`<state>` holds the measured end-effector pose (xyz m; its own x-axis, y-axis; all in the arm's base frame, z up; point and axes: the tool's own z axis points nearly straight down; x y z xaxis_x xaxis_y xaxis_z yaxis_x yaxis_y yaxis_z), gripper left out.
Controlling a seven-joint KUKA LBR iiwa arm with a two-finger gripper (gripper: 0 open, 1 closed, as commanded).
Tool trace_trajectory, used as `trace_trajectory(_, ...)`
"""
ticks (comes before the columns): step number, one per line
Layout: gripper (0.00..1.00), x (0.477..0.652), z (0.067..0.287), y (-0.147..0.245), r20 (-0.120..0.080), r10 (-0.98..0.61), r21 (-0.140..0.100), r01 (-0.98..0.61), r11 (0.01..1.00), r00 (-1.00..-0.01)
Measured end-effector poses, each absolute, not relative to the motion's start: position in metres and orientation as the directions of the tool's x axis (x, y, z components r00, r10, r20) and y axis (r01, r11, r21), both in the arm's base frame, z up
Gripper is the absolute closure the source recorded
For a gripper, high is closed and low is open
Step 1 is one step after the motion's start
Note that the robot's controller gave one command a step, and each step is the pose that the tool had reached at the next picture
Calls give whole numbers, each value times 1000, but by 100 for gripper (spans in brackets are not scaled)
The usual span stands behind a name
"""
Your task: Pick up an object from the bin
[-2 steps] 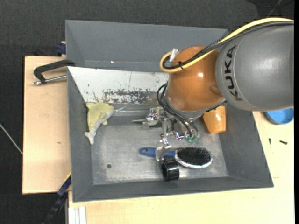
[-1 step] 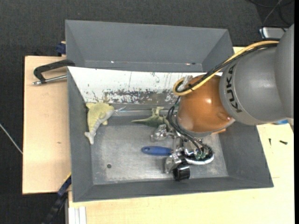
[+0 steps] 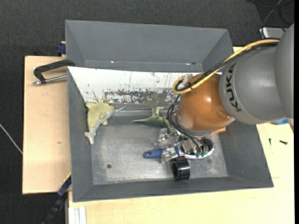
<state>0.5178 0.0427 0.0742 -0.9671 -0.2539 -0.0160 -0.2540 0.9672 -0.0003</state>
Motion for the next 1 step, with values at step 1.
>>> trace_trajectory(1, 100, 527, 211, 45, -13, -304, -2, -304, 953, -953)
